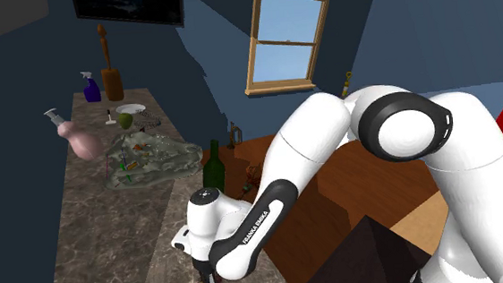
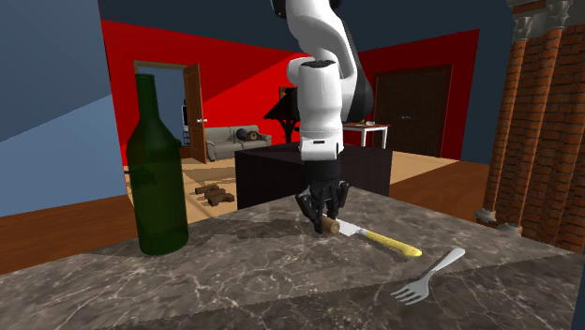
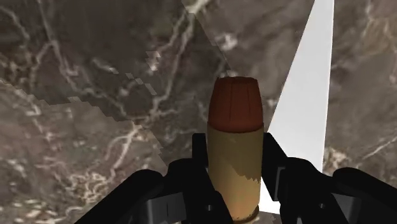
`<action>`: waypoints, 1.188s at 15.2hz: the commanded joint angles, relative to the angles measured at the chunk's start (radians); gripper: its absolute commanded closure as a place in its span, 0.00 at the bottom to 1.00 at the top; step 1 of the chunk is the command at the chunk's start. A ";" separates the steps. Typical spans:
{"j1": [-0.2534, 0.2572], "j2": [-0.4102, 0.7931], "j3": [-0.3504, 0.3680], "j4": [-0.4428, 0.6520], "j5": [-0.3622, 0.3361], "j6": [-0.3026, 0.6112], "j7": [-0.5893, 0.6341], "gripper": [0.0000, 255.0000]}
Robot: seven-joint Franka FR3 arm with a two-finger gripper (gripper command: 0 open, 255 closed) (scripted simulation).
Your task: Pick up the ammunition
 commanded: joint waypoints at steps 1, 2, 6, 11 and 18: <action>0.002 0.005 0.001 0.000 0.000 0.000 0.000 1.00; 0.001 0.003 0.002 -0.003 0.000 0.000 0.000 1.00; 0.002 0.005 0.002 0.002 0.000 -0.003 0.000 1.00; -0.005 -0.036 0.010 -0.018 0.007 -0.024 -0.002 1.00; -0.022 -0.123 0.031 -0.047 0.024 -0.082 -0.010 1.00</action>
